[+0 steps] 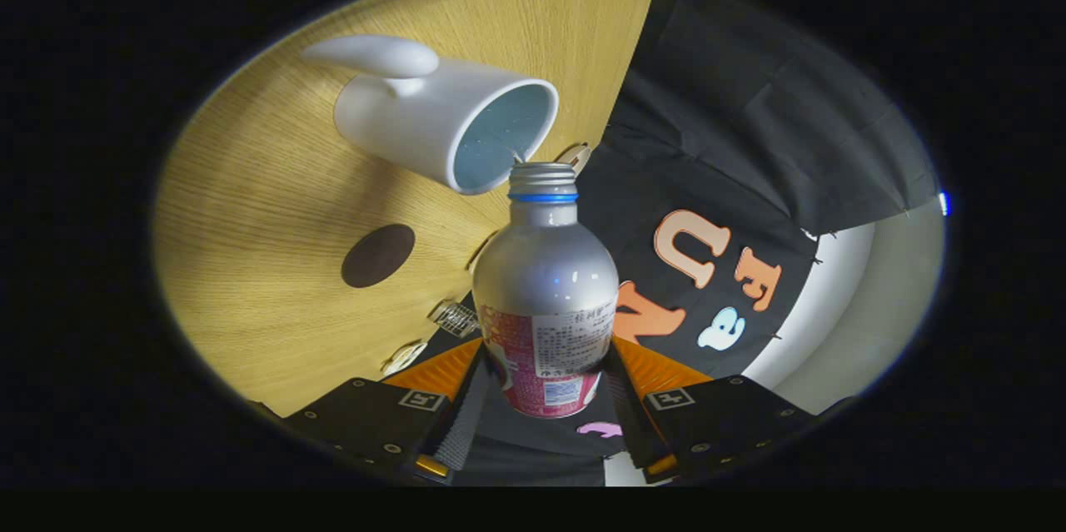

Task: Take the bottle from table, then pour the juice into the cup, finally place the bottle on the coaster

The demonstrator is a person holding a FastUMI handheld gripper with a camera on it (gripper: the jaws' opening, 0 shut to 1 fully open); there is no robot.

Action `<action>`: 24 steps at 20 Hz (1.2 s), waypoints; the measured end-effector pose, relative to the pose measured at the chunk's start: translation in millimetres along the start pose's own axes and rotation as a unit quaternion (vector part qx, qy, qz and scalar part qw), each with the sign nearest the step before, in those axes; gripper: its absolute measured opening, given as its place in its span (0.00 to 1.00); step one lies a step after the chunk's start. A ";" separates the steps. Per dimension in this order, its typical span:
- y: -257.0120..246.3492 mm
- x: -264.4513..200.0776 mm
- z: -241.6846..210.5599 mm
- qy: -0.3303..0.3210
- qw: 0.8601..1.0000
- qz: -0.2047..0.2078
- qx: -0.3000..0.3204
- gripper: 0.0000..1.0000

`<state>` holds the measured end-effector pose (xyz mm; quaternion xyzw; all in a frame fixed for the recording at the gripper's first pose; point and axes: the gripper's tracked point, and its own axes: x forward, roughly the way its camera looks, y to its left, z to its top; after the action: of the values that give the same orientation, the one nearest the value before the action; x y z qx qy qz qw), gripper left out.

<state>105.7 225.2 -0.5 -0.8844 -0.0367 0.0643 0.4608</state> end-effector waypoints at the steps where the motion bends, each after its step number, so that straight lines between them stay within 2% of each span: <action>1: 1.1 0.2 -0.1 0.000 1.000 0.003 0.001 0.73; 9: 5.2 -2.6 0.4 0.000 1.000 0.007 0.009 0.73; 15: 6.7 -5.7 -3.2 0.006 0.995 0.018 0.100 0.72; 20: 8.6 -6.4 -2.8 0.005 0.975 0.036 0.221 0.73; 24: 13.1 -3.3 -1.6 0.007 0.944 0.058 0.323 0.73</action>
<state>102.7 216.0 -10.0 -0.6888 0.0406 0.0935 0.7178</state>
